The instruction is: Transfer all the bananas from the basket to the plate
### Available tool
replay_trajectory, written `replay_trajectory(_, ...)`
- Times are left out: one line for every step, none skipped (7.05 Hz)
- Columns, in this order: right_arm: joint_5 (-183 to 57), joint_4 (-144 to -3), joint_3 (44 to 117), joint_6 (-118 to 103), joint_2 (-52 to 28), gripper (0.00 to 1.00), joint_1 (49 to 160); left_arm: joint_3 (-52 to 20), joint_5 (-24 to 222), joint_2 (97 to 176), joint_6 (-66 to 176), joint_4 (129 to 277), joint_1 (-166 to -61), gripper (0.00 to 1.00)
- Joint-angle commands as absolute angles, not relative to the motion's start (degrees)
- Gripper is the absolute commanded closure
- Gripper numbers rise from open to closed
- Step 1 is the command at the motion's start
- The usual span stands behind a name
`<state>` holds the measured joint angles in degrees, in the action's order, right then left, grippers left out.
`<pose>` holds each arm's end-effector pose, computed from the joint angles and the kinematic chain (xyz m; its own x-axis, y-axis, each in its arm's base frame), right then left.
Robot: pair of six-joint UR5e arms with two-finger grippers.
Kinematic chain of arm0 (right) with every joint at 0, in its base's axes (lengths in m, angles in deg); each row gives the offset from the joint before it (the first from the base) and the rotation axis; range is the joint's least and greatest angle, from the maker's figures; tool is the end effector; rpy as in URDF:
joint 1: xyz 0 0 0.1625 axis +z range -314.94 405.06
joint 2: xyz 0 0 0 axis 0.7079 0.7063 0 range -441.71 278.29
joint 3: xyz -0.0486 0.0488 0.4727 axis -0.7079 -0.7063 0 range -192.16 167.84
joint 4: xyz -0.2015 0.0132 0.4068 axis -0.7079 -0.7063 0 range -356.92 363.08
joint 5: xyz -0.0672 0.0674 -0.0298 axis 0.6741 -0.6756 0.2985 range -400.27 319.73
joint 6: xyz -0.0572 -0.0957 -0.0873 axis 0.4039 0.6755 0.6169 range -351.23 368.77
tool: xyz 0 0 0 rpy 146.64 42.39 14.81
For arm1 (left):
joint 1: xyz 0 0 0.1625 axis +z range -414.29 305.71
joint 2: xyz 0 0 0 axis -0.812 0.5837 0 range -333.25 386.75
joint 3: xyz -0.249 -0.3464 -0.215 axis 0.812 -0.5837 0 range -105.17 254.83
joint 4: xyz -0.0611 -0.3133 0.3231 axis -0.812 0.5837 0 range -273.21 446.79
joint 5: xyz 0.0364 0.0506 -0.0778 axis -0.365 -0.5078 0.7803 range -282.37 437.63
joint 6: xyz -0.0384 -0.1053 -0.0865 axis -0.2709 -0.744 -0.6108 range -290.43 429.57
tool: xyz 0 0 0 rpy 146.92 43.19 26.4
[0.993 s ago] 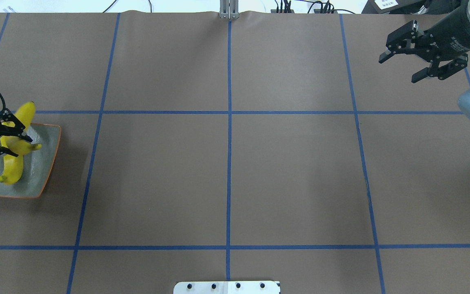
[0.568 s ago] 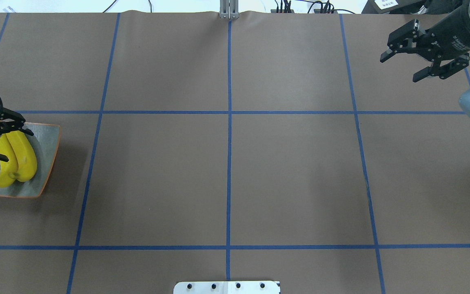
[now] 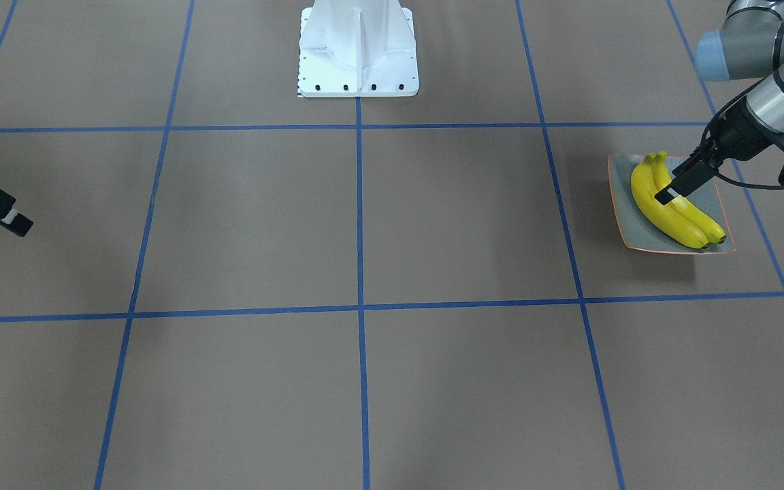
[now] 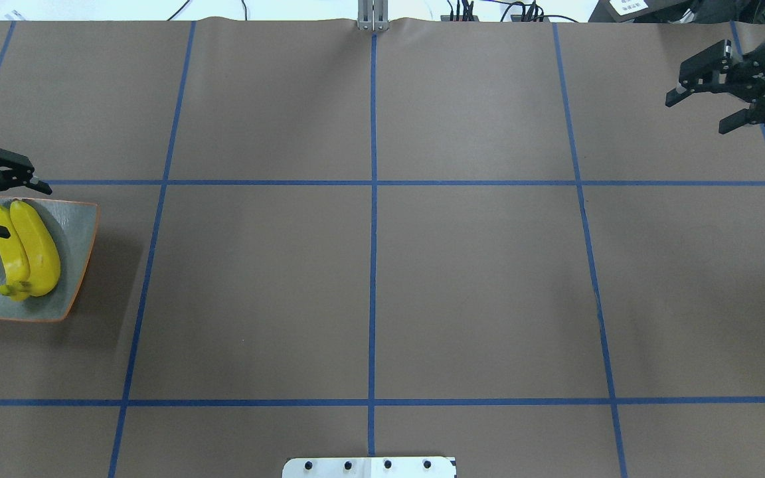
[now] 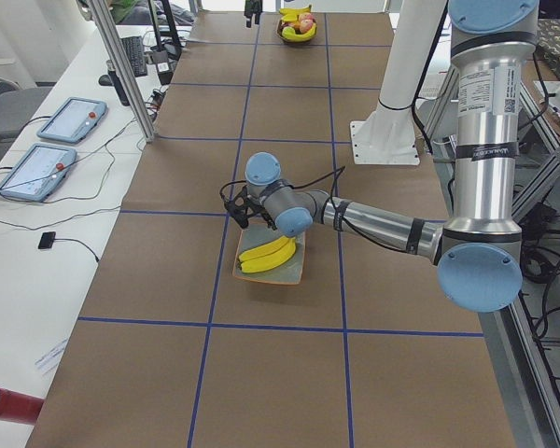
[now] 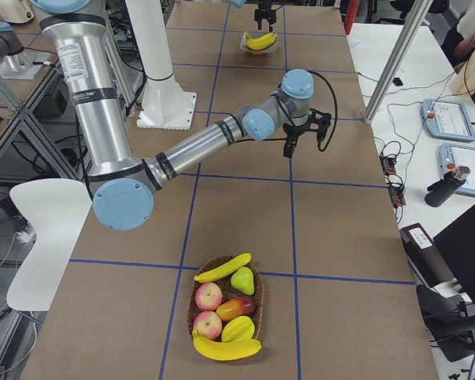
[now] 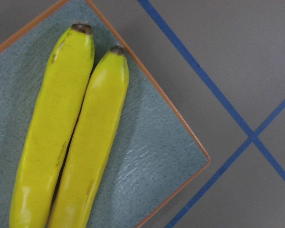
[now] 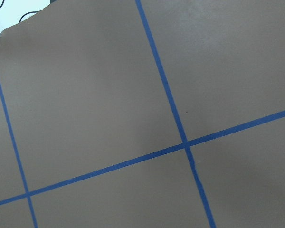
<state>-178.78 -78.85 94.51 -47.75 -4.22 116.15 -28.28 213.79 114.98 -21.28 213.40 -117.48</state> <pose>-0.1749 -0.5940 0.4315 0.4798 0.2731 0.8338 -0.2578 0.9523 -0.1636 0.2205 -0.5055 0.5462 0.2966 -0.6093 -0.7354 0.3811 0.7815 -0.4939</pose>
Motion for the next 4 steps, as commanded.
replay_trajectory(-176.0, -79.7, 93.7, -40.5, -1.2, 0.00, 117.1, -28.2, 207.0, 118.3, -1.1, 202.3, -121.1, 0.00)
replay_trajectory(-173.4, -81.2, 93.7, -36.2, 0.4, 0.00, 117.0, -28.3, 202.7, 122.1, 7.7, 193.9, -121.3, 0.00)
replay_trajectory(-170.7, -83.3, 93.5, -30.2, 1.9, 0.00, 117.0, -28.3, 201.6, 123.2, 12.0, 189.8, -121.3, 0.00)
replay_trajectory(-170.1, -86.5, 93.3, -24.2, 2.7, 0.00, 117.7, -28.5, 201.5, 123.2, 15.1, 189.7, -121.5, 0.00)
